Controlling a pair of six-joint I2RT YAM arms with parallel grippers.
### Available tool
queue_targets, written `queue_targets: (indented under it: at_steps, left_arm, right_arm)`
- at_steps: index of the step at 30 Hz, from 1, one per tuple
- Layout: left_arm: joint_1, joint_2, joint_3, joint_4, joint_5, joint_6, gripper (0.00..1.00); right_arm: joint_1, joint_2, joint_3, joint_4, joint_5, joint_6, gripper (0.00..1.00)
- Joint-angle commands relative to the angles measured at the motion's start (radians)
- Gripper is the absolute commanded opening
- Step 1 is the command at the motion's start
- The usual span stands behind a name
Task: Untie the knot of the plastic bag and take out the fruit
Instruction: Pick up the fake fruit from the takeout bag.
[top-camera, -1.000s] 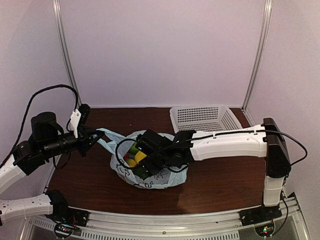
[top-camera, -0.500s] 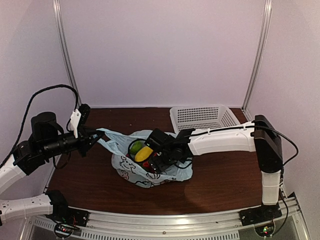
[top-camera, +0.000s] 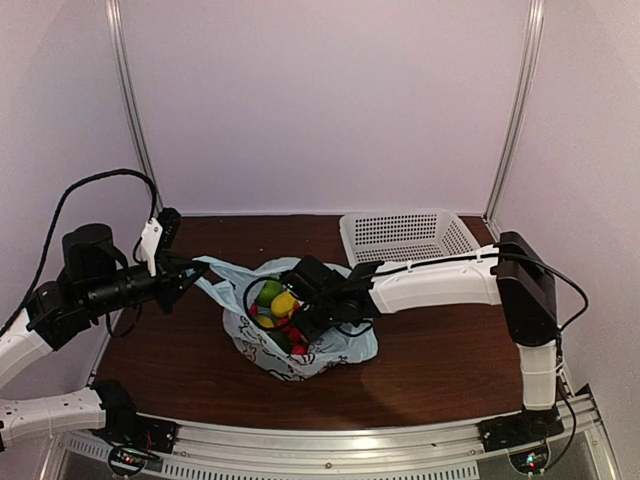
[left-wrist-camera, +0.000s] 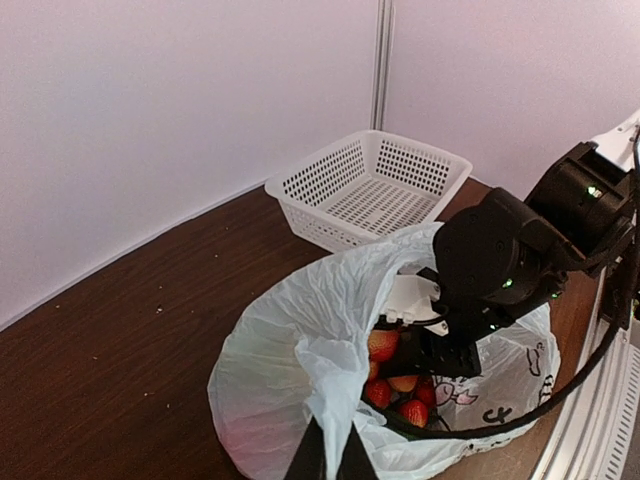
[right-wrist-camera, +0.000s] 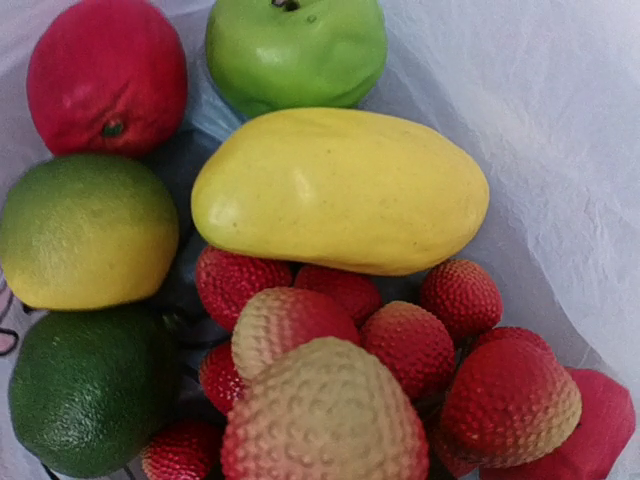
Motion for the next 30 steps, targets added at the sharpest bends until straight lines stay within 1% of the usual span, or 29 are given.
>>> queue_targets:
  at_steps: [1,3,8,11,14,16,17,20,23,27,30]
  left_arm:
    - [0.005,0.002,-0.01,0.033,0.015,-0.004,0.0]
    - [0.005,0.005,-0.01,0.033,0.019,-0.005,0.0]
    - [0.005,0.011,-0.009,0.034,0.027,-0.005,0.0]
    - [0.005,0.013,-0.01,0.034,0.028,-0.005,0.0]
    - [0.005,0.013,-0.009,0.036,0.028,-0.005,0.0]
    - [0.005,0.016,-0.009,0.037,0.03,-0.005,0.0]
    - [0.005,0.017,-0.009,0.037,0.032,-0.005,0.0]
    - [0.005,0.023,-0.009,0.038,0.037,-0.005,0.0]
    - [0.005,0.025,-0.009,0.038,0.027,-0.007,0.0]
    - [0.005,0.035,-0.003,0.008,-0.063,-0.023,0.0]
    - [0.005,0.06,0.006,-0.011,-0.11,-0.029,0.0]
  right_arm:
    - [-0.004,-0.009,0.02,0.1,-0.049,-0.018,0.2]
    - [-0.004,-0.031,0.014,0.136,-0.06,-0.019,0.14]
    - [0.005,-0.104,-0.022,0.225,-0.08,-0.039,0.09]
    - [0.01,-0.154,-0.057,0.272,-0.081,-0.042,0.05]
    - [0.015,-0.214,-0.105,0.335,-0.091,-0.051,0.04]
    - [0.018,-0.252,-0.145,0.393,-0.111,-0.059,0.07]
    - [0.018,-0.268,-0.163,0.42,-0.123,-0.059,0.1]
    - [0.017,-0.288,-0.186,0.457,-0.142,-0.057,0.12]
    - [0.02,-0.293,-0.197,0.477,-0.165,-0.039,0.09]
    - [0.03,-0.357,-0.274,0.608,-0.269,-0.032,0.08]
    - [0.042,-0.406,-0.289,0.636,-0.316,-0.039,0.07]
